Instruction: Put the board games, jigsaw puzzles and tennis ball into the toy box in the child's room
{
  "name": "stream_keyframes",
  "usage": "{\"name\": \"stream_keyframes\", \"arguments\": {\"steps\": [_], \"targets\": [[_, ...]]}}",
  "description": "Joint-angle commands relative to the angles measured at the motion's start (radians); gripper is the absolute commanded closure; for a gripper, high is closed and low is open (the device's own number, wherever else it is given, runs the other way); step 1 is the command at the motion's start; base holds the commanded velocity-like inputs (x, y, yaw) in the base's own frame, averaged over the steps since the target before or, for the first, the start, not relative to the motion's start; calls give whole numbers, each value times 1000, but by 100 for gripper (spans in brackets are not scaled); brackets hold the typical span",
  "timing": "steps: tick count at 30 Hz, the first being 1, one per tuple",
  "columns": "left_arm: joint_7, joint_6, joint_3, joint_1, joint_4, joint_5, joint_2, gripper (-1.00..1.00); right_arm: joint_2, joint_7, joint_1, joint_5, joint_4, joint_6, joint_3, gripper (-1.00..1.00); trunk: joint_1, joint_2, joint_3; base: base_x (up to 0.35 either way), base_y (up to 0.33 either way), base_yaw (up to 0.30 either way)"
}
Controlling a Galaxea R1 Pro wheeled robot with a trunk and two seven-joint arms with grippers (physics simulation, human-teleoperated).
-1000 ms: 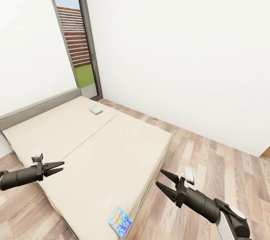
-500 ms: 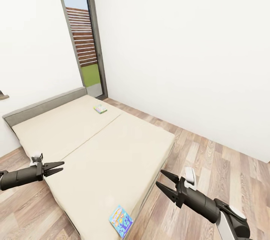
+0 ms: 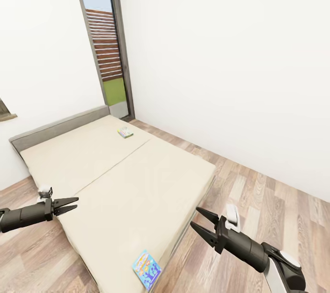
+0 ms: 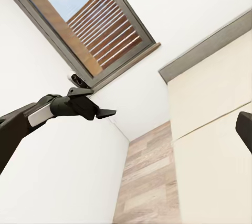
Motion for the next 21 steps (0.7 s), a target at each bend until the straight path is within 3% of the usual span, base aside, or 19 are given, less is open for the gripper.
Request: {"name": "stream_keyframes", "arguments": {"steps": [1,21], "targets": [[-6,10,1,-1,-1,-5,0,-100,0,2,-1,-6,0,9,0,-100,1,-2,-2,0,-196,194],[-6,11,-1,-1,-2,-5,0,-100,-2,2,-1,-6,0,10,0,-100,1,-2,-2,0,-272,257]]}}
